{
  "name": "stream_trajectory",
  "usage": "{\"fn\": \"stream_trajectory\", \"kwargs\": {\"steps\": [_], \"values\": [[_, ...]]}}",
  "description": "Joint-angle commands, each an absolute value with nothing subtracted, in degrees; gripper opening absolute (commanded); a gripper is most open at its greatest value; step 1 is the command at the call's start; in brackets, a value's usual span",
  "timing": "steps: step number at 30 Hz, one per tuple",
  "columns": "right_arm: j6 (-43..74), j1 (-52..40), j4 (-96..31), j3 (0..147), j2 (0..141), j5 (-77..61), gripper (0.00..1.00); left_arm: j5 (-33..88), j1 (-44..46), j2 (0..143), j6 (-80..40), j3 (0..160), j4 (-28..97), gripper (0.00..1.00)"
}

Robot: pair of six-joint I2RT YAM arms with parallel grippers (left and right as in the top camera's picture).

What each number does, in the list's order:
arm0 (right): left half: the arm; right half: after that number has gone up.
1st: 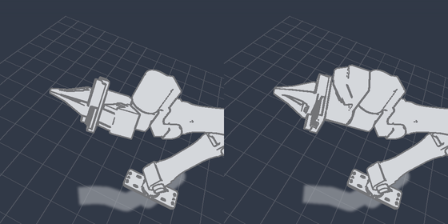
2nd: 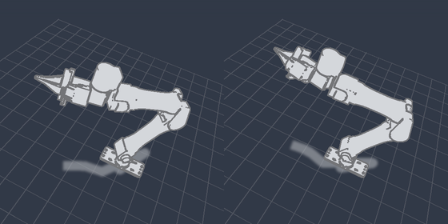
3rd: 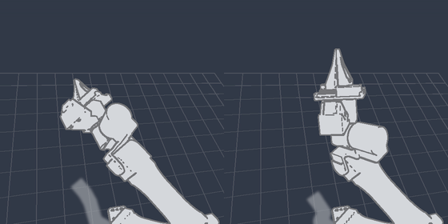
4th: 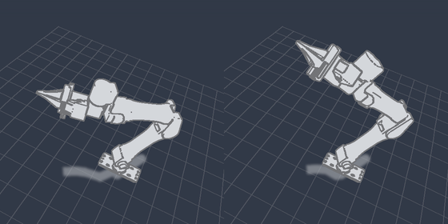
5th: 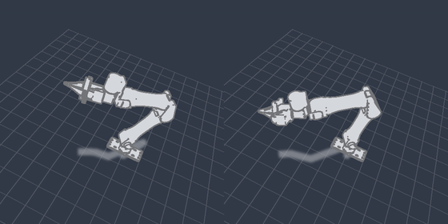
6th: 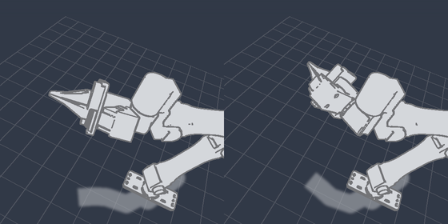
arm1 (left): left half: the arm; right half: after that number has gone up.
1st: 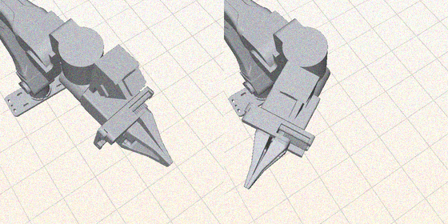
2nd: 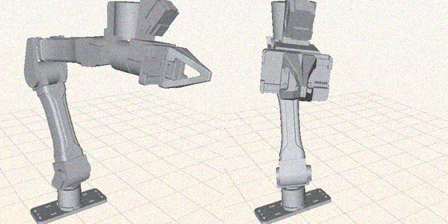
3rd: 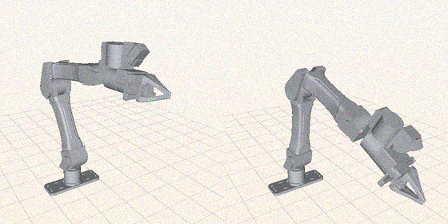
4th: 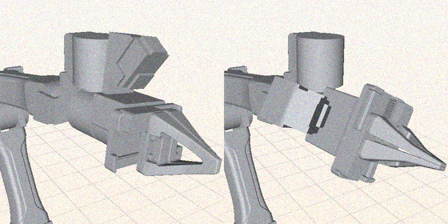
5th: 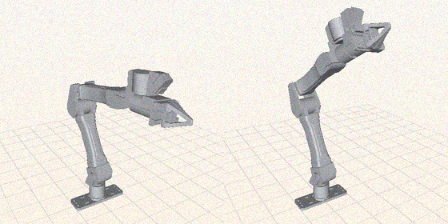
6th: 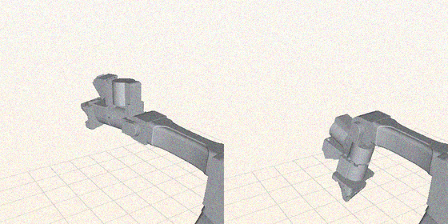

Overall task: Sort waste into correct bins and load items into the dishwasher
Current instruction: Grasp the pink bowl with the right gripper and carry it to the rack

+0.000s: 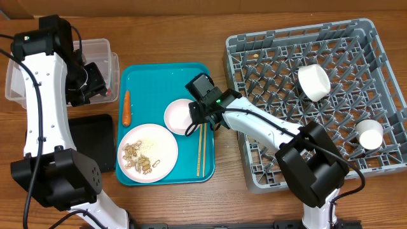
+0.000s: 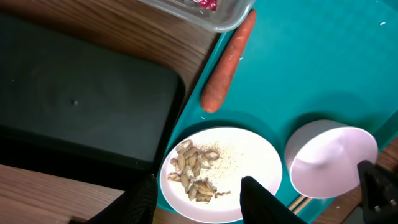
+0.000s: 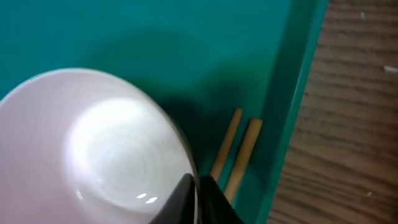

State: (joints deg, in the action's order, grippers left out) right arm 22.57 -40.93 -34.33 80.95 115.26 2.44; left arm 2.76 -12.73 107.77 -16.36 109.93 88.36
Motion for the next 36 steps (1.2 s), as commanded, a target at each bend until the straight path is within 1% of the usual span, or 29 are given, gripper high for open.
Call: {"fn": "stream_trajectory", "kwargs": {"steps": [1, 5, 7, 11, 14, 15, 18, 21, 22, 24, 29, 36], "values": [[22.7, -40.8, -34.1, 81.5, 114.9, 3.0, 0.04, 3.0, -12.3, 106.7, -16.7, 111.0, 88.4, 0.46], [22.5, -40.8, -34.4, 81.6, 111.8, 7.9, 0.04, 3.0, -12.3, 106.7, -16.7, 111.0, 88.5, 0.46], [22.0, -40.6, -36.6, 83.0, 107.7, 15.3, 0.04, 3.0, -12.3, 106.7, -16.7, 111.0, 88.5, 0.46], [14.8, -39.4, -41.8, 88.4, 99.5, 23.6, 0.04, 3.0, -12.3, 106.7, -16.7, 111.0, 88.4, 0.46], [9.0, -38.0, -43.2, 90.1, 93.1, 33.2, 0.04, 3.0, -12.3, 106.7, -16.6, 111.0, 88.4, 0.46], [7.1, -36.7, -43.5, 90.1, 90.6, 39.7, 0.04, 2.9, -12.3, 106.7, -16.4, 111.0, 88.4, 0.46], [2.4, -33.7, -43.8, 90.1, 89.5, 51.6, 0.04, 3.0, -12.3, 106.7, -16.3, 111.0, 88.4, 0.46], [3.4, -28.7, -42.6, 90.1, 90.8, 67.3, 0.04, 3.0, -12.3, 106.7, -16.3, 111.0, 88.2, 0.46], [5.6, -26.6, -41.8, 90.1, 91.8, 72.3, 0.04, 3.0, -12.3, 106.7, -16.3, 111.0, 88.1, 0.46], [8.7, -23.0, -41.0, 90.1, 94.0, 78.7, 0.04, 3.0, -12.3, 106.7, -16.3, 111.0, 88.1, 0.46], [10.5, -18.1, -39.7, 90.0, 102.8, 82.9, 0.04, 3.0, -12.3, 106.7, -16.3, 111.0, 88.0, 0.46], [10.1, -18.7, -38.6, 90.0, 115.8, 82.7, 0.04, 5.5, -12.3, 106.7, -16.3, 111.0, 87.9, 0.46]]}}
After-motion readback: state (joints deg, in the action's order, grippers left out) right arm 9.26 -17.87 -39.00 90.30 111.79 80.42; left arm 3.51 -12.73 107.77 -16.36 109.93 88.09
